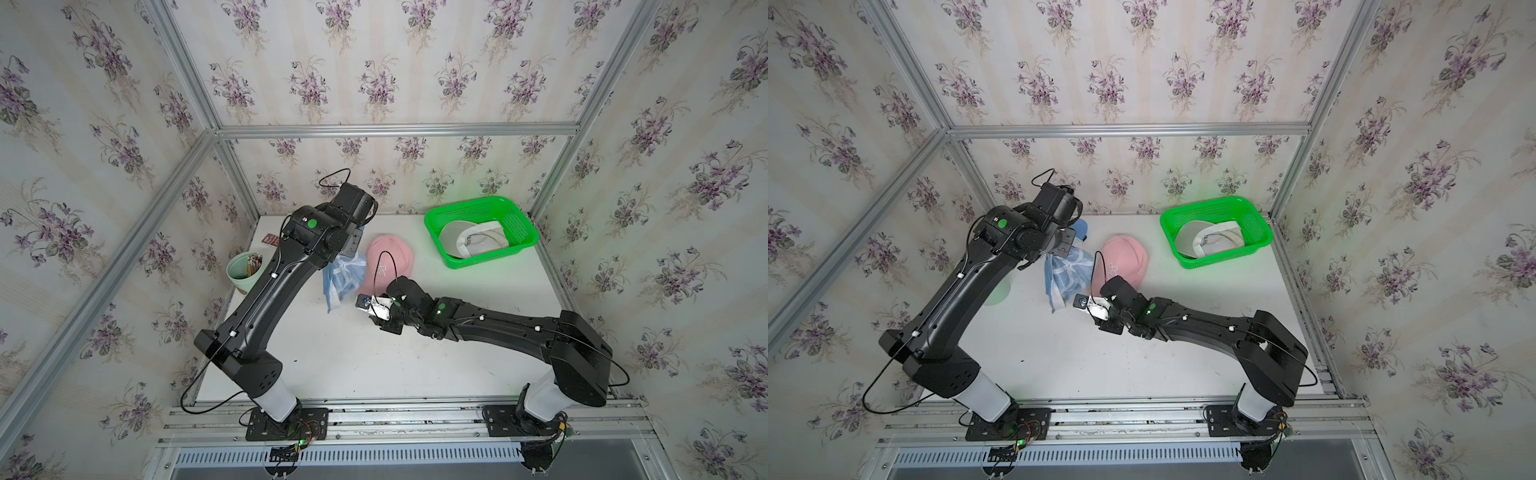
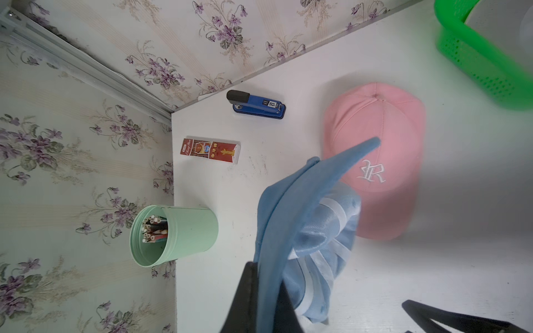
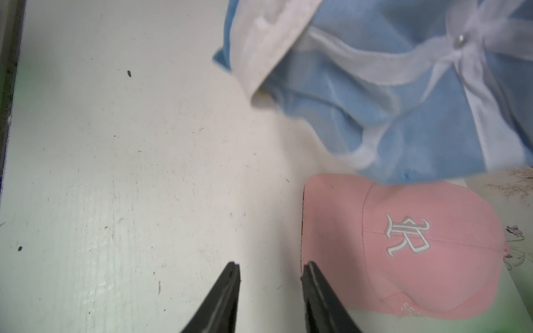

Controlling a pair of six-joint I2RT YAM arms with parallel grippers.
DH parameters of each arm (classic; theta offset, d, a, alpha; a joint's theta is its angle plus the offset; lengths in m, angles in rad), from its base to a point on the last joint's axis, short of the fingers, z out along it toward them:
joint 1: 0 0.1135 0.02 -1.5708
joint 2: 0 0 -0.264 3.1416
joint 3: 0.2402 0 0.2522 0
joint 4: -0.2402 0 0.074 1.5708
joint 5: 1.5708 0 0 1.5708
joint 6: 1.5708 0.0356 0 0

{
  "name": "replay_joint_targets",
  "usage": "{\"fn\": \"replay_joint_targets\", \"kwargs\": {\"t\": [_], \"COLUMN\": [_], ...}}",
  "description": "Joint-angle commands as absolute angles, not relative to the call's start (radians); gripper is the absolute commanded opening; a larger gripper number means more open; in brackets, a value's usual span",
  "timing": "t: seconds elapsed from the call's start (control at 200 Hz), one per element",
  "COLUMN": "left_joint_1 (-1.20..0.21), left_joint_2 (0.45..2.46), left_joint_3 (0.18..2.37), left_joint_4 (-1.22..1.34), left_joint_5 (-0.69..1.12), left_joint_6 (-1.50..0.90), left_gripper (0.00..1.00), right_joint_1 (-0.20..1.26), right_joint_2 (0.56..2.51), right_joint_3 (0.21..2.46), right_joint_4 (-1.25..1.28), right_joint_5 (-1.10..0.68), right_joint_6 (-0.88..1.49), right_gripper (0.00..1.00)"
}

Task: Turn the baseball cap inside out
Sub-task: Turn over the baseball cap.

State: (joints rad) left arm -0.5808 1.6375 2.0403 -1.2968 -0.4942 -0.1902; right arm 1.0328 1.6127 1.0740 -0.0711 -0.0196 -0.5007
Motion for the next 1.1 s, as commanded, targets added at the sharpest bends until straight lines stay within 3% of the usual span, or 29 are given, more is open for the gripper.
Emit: {"fn": "replay_joint_targets", "kwargs": {"t": [0.0,0.18,0.41,0.619,0.814,1.094], "left_joint_1": [-0.584,-0.578,-0.559,-0.545,-0.484,-0.39], "left_joint_2": [1.624,1.542,1.472,1.353,1.347,1.35], "left_joint_3": [2.037,1.965,1.943,1.804,1.795,1.802], "left_joint_4": [-1.303,-1.197,-1.159,-1.121,-1.163,-1.173], "left_joint_5": [-0.519,-0.367,0.022,0.387,0.539,0.676], "left_joint_6": [-0.165,-0.094,0.154,0.48,0.662,0.715], "left_gripper": [0.0,0.0,0.0,0.0,0.01,0.03], "right_joint_1": [1.031,0.912,0.663,0.625,0.609,0.61], "right_joint_2": [1.577,1.422,1.227,1.181,1.16,1.199], "right_joint_3": [1.056,0.921,0.768,0.828,0.824,0.827], "right_joint_4": [-0.035,0.129,0.26,0.095,0.06,0.019], "right_joint_5": [-0.021,-0.168,-0.453,-0.522,-0.631,-0.769], "right_joint_6": [-0.454,-0.26,-0.127,-0.23,-0.266,-0.296], "right_gripper": [0.47,0.56,0.64,0.65,0.65,0.65]}}
